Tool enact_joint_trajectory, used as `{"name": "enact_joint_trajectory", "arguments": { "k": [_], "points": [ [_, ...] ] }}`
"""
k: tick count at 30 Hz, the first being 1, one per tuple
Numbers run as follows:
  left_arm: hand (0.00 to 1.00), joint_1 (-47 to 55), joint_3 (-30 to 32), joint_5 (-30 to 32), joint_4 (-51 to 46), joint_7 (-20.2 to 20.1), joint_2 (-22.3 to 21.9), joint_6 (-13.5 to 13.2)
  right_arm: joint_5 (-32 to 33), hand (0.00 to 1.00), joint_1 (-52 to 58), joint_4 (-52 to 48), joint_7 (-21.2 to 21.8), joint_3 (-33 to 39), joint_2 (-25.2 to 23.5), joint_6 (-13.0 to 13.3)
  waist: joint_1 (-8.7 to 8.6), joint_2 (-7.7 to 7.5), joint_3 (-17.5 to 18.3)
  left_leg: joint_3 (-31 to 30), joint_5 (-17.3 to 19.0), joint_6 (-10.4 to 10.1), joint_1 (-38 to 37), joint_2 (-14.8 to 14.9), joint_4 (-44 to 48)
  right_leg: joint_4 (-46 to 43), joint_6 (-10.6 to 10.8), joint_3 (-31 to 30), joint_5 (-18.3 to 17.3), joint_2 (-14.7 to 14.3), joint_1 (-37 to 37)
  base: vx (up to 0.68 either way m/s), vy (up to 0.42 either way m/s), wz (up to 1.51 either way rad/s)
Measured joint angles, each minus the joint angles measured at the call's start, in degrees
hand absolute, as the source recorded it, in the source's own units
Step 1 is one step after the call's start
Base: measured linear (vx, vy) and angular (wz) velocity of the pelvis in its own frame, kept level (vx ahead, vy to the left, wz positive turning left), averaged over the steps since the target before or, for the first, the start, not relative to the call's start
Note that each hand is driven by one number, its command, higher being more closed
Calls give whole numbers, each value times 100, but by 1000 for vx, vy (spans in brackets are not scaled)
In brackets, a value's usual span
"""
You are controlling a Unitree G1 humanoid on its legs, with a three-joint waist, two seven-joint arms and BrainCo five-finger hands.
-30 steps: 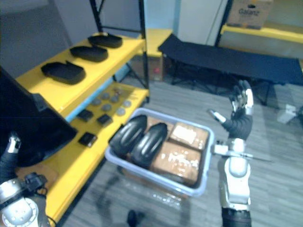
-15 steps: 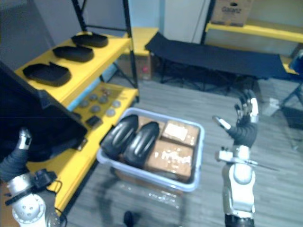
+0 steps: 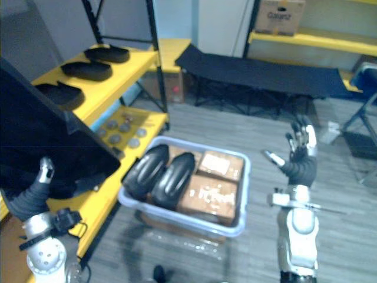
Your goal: Walk over and take plastic housings, then place them on the shelf
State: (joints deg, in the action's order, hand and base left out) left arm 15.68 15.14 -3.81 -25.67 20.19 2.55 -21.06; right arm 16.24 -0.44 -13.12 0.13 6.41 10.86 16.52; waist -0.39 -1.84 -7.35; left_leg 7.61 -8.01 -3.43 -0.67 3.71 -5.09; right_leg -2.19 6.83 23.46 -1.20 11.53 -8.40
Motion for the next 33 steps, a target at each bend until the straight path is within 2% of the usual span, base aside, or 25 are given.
{"name": "enact_joint_trajectory", "arguments": {
  "k": [3,5,7,9,12,15,18,23,24,25,26,28,30,33],
  "points": [
    [100,8,18,291,88,143,-1,69,-4,0,-344,103,-24,-637,0,19,116,23,-9,-324,-63,6,102,-49,1,-6,12,332,-23,0,-110,2,-28,55],
    [100,84,160,440,92,213,-40,124,-7,0,-719,502,-28,-1062,-9,-15,331,36,-19,-562,-90,2,123,-104,1,-15,59,560,-66,5,-236,2,-26,55],
    [100,213,318,391,92,218,-90,124,-27,0,-900,699,-48,-1303,-37,-55,476,52,-29,-717,-113,8,177,-150,1,-29,72,707,-102,16,-287,2,-18,45],
    [100,388,460,365,94,216,-94,122,-297,0,-964,769,-140,-1513,-71,-95,647,61,-34,-793,-120,8,218,-175,1,-38,43,800,-138,26,-301,12,-6,31],
    [100,504,512,362,100,196,-100,119,-540,0,-982,774,-397,-1598,-87,-165,720,40,-42,-909,-142,36,270,-235,0,-39,37,925,-160,55,-339,18,0,22],
    [100,488,427,362,100,120,-98,110,-530,0,-959,779,-580,-1402,-72,-166,720,-14,-79,-914,-119,51,304,-241,-2,-73,44,907,-215,63,-305,-7,-1,1],
    [100,454,366,193,127,86,-88,111,-530,0,-772,772,-641,-1036,-29,-163,588,-63,-102,-1036,-172,65,453,-217,-1,-220,14,918,-311,30,-159,-23,-18,15],
    [100,475,240,-272,399,85,-113,115,-530,0,-129,681,-361,-531,-18,-163,580,-83,-133,-1055,-318,47,464,-159,32,-232,-31,969,-346,-74,-221,-3,-39,12],
    [100,472,153,-314,467,48,-173,115,-531,0,10,665,-299,-416,-12,-163,543,-81,-174,-952,-357,83,473,-168,30,-240,-30,1106,-396,-87,-333,-53,-29,54],
    [100,484,134,-323,500,-27,-247,114,-533,0,106,649,-266,-345,-17,-163,484,-82,-220,-683,-237,278,464,-154,7,-275,21,1205,-491,-93,-411,-100,-15,78],
    [100,497,89,-432,543,-106,-303,111,-538,0,246,594,-267,-280,-14,-161,418,-99,-246,-262,-207,336,460,-55,33,-332,22,1311,-548,-95,-464,-86,-15,70],
    [100,504,-17,-541,593,-129,-310,110,-634,0,357,524,-273,-247,32,-137,404,-85,-346,-75,-303,390,454,13,35,-532,9,1306,-673,-83,-447,-67,-21,40],
    [100,537,0,-534,615,-130,-309,110,-679,0,383,524,-270,-263,24,-81,458,-73,-379,-57,-348,353,461,33,36,-702,-8,1260,-767,-58,-361,-33,-21,7],
    [100,529,10,-517,612,-130,-300,110,-725,0,377,523,-306,-257,22,107,450,-81,-462,-29,-367,326,372,28,37,-856,-30,1147,-850,-17,-362,-15,-18,-2]
  ]
}}
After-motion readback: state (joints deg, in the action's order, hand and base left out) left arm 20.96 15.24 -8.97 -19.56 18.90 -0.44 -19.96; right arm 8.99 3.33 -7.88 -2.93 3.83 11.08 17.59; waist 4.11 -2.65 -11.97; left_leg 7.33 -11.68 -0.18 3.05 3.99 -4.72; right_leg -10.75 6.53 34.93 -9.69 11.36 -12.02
